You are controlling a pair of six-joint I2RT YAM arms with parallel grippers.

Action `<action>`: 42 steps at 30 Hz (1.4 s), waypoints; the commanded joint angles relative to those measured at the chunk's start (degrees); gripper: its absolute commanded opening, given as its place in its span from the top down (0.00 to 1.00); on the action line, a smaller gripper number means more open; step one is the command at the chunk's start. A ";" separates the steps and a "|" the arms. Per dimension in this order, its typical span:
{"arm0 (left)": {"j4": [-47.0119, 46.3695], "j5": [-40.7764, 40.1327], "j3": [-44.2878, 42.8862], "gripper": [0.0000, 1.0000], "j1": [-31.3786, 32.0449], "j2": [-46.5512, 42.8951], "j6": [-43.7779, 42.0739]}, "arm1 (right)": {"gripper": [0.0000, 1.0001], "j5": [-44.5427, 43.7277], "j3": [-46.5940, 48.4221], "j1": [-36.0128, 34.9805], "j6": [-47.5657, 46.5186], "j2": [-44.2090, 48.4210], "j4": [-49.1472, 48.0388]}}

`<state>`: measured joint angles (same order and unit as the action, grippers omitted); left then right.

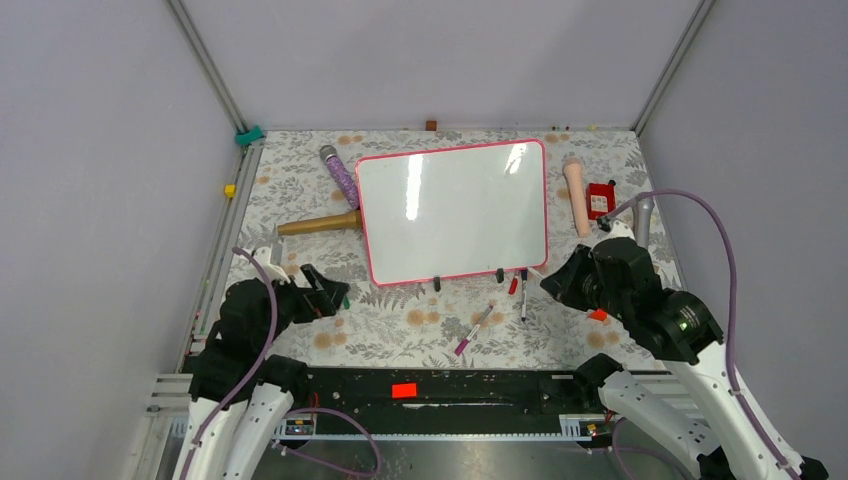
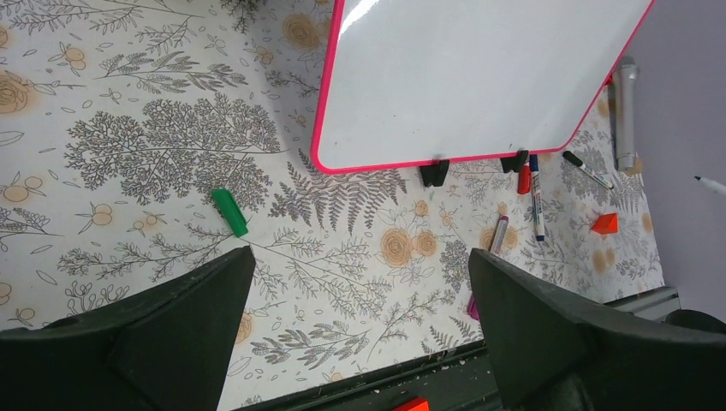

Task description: Write a sentence on the whiteboard

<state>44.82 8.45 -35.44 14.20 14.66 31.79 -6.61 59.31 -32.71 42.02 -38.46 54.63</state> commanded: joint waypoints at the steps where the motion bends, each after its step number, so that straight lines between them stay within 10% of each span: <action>1: -3.09 -0.46 0.46 0.01 0.06 0.86 0.55 | 1.00 3.23 -1.05 -0.45 -0.91 0.35 4.73; 10: -1.81 -8.11 0.73 0.01 0.03 -10.26 2.83 | 1.00 7.19 -3.99 -2.72 -1.14 -2.73 6.10; 42: -4.26 -4.09 2.06 0.01 -0.26 0.23 1.43 | 1.00 5.85 2.13 -2.98 -5.39 -2.85 -2.45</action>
<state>43.57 3.66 -33.34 14.15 13.34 33.89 -0.12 59.77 -35.22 38.59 -42.72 53.28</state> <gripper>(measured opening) 0.986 0.158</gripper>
